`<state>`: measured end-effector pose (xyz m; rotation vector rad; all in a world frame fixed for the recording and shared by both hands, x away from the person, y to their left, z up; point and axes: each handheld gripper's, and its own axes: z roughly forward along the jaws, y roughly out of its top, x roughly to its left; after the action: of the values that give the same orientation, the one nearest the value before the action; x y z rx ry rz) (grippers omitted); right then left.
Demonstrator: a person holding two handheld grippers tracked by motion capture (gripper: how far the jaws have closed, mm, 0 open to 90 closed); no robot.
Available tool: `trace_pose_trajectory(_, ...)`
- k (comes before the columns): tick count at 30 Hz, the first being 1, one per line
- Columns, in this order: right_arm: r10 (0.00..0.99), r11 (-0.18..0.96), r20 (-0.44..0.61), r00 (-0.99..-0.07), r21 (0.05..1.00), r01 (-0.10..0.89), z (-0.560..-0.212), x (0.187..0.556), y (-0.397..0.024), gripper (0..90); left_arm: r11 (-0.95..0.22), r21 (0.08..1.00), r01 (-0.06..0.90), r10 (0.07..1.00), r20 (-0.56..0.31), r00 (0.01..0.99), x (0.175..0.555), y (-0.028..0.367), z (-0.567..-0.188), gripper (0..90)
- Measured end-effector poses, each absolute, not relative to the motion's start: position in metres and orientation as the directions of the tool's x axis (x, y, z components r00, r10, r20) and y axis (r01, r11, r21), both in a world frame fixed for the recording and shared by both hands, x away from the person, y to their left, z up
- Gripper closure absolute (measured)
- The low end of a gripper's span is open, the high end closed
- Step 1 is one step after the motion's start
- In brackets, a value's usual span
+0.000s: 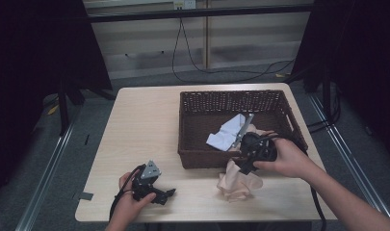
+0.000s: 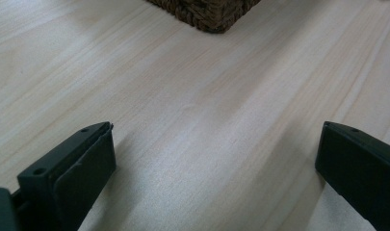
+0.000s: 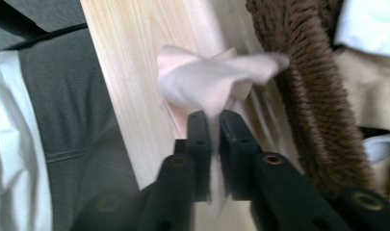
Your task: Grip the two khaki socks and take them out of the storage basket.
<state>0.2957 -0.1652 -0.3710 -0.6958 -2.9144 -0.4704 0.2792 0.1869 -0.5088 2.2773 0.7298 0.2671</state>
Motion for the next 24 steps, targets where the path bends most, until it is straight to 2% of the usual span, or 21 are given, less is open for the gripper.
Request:
trace_pose_trajectory(5,0.44,0.836,0.174,-0.881,0.28,0.472,-0.371,0.293,-0.168,60.9,-0.584,0.691,0.426,0.574,-0.02,0.819,0.279,0.187,-0.509,0.0)
trace_pose_trajectory(6,0.444,0.83,0.173,-0.879,0.291,0.476,-0.37,0.292,-0.17,54.2,-0.583,0.692,0.426,0.574,-0.02,0.818,0.279,0.187,-0.509,0.0)
trace_pose_trajectory(7,0.444,0.83,0.173,-0.879,0.291,0.476,-0.37,0.292,-0.17,54.2,-0.583,0.692,0.426,0.574,-0.02,0.818,0.279,0.187,-0.509,0.0)
trace_pose_trajectory(8,0.456,0.822,0.16,-0.875,0.301,0.483,-0.37,0.29,-0.172,45.9,-0.583,0.694,0.422,0.574,-0.016,0.819,0.279,0.187,-0.509,0.0)
trace_pose_trajectory(9,0.456,0.822,0.16,-0.875,0.301,0.483,-0.37,0.29,-0.172,45.9,-0.583,0.694,0.422,0.574,-0.016,0.819,0.279,0.187,-0.509,0.0)
trace_pose_trajectory(10,0.458,0.824,0.151,-0.876,0.298,0.482,-0.37,0.288,-0.175,38.8,-0.581,0.695,0.424,0.575,-0.018,0.818,0.279,0.187,-0.509,0.0)
trace_pose_trajectory(14,0.474,0.812,0.129,-0.871,0.317,0.489,-0.371,0.285,-0.181,29.8,-0.581,0.695,0.423,0.575,-0.017,0.818,0.279,0.187,-0.509,0.0)
trace_pose_trajectory(24,0.477,0.796,0.148,-0.866,0.344,0.497,-0.38,0.273,-0.192,20.9,-0.582,0.695,0.423,0.574,-0.017,0.818,0.279,0.187,-0.509,0.0)
